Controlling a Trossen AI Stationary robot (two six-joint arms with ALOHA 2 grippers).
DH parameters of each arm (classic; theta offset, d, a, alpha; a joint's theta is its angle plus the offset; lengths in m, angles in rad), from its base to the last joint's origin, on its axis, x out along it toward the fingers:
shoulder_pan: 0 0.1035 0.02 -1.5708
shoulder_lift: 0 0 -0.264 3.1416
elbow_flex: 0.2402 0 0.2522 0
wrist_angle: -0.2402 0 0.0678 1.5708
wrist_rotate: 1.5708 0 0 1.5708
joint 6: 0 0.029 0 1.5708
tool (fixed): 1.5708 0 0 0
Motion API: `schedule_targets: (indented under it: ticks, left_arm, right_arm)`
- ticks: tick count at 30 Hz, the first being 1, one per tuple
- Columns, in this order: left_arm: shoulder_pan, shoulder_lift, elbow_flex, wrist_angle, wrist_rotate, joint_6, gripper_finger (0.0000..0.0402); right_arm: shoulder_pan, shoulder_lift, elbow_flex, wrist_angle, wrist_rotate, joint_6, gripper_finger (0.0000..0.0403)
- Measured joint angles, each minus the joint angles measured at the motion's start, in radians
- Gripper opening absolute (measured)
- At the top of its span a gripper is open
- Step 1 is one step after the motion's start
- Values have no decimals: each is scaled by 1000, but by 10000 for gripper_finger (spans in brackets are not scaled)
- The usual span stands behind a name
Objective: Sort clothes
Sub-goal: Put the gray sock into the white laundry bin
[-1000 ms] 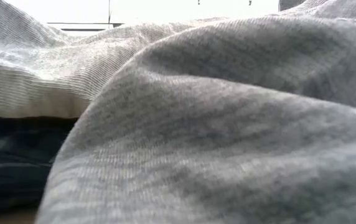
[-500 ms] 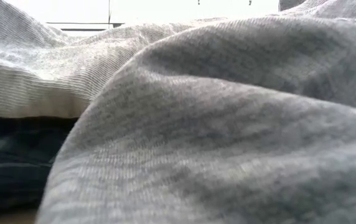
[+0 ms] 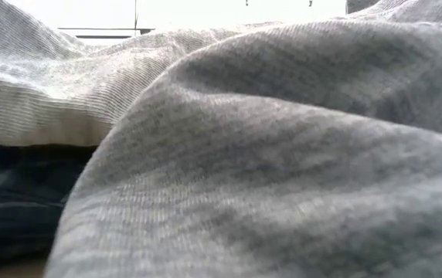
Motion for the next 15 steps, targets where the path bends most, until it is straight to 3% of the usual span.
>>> schedule_targets:
  ticks: [8,15]
  left_arm:
    - [-13,31,-1,61,-18,-24,17]
    - [-16,86,-1,34,7,-43,75]
  right_arm:
    - [-5,84,0,-9,4,-8,137]
    - [-6,146,0,-10,5,0,134]
